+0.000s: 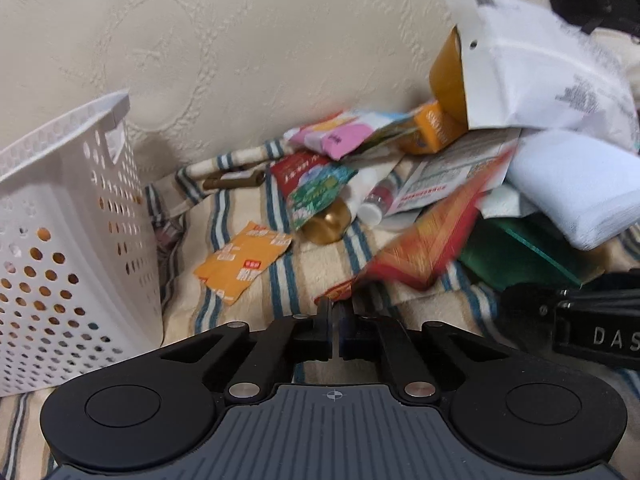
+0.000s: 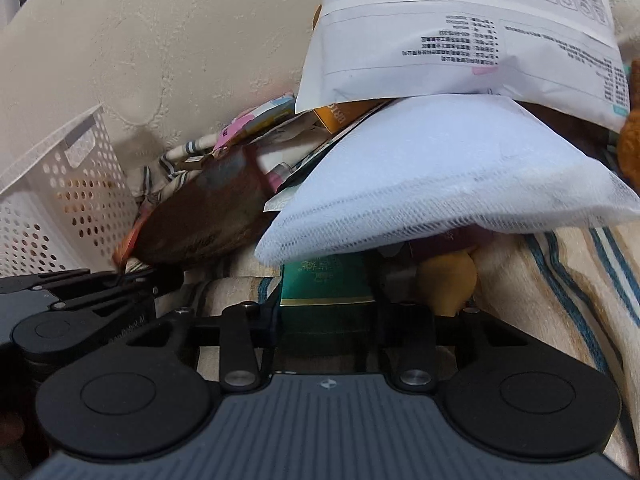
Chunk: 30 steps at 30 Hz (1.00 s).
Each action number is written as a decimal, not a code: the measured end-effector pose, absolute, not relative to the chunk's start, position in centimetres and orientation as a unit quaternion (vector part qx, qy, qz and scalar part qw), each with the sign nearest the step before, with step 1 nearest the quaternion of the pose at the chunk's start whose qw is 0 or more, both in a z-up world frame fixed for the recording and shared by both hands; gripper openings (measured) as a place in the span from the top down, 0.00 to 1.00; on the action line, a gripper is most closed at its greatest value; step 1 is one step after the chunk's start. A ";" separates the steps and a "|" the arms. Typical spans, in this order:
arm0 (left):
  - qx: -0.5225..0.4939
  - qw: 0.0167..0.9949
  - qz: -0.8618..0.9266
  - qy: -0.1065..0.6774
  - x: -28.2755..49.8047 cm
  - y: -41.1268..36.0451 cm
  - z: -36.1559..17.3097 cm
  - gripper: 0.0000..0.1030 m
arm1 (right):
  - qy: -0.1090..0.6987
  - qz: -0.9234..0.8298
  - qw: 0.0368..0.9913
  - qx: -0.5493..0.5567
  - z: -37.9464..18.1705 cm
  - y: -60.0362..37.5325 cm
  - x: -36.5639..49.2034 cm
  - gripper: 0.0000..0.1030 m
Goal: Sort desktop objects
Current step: 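Lift the red packet with the left gripper while the right gripper closes on the green box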
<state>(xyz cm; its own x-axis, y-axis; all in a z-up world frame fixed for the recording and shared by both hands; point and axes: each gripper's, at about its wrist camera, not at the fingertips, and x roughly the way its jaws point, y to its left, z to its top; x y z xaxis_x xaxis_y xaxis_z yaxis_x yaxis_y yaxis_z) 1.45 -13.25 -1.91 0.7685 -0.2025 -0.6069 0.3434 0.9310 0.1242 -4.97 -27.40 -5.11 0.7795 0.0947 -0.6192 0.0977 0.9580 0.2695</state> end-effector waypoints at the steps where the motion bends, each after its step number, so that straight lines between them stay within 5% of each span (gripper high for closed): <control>1: 0.112 0.935 -0.150 0.302 1.3 -13.2 -1.8 1.00 | 0.331 0.000 0.932 0.146 -5.1 -27.4 -5.2 0.57; 11: 0.119 0.936 -0.169 0.286 0.3 -13.3 -1.2 1.00 | 0.323 0.004 0.935 0.148 -5.2 -27.5 -6.8 0.57; 12: 0.119 0.934 -0.175 0.289 0.4 -13.4 -1.3 0.95 | 0.323 0.005 0.935 0.148 -5.1 -27.5 -6.8 0.57; 15: 0.114 0.932 -0.191 0.288 0.6 -13.3 -1.3 0.45 | 0.324 0.007 0.934 0.149 -5.0 -27.8 -6.7 0.57; 17: 0.116 0.936 -0.190 0.274 0.5 -13.5 -1.2 0.31 | 0.324 0.008 0.934 0.152 -5.0 -27.6 -6.1 0.56; 19: 0.122 0.937 -0.196 0.263 0.5 -13.8 -1.0 0.28 | 0.325 0.008 0.933 0.152 -5.3 -27.4 -6.0 0.56; 23: 0.142 0.934 -0.197 0.263 0.8 -15.1 -1.2 0.28 | 0.325 0.010 0.933 0.158 -5.2 -27.4 -6.0 0.56; 25: 0.141 0.931 -0.197 0.272 1.3 -15.5 -1.3 0.51 | 0.324 0.009 0.933 0.157 -5.2 -27.2 -5.9 0.56; 26: 0.136 0.929 -0.204 0.277 1.5 -15.6 -1.3 0.87 | 0.324 0.009 0.933 0.157 -5.2 -27.2 -5.9 0.56; 30: 0.139 0.928 -0.205 0.277 1.6 -16.0 -1.4 0.96 | 0.324 0.009 0.933 0.156 -5.2 -27.1 -5.9 0.56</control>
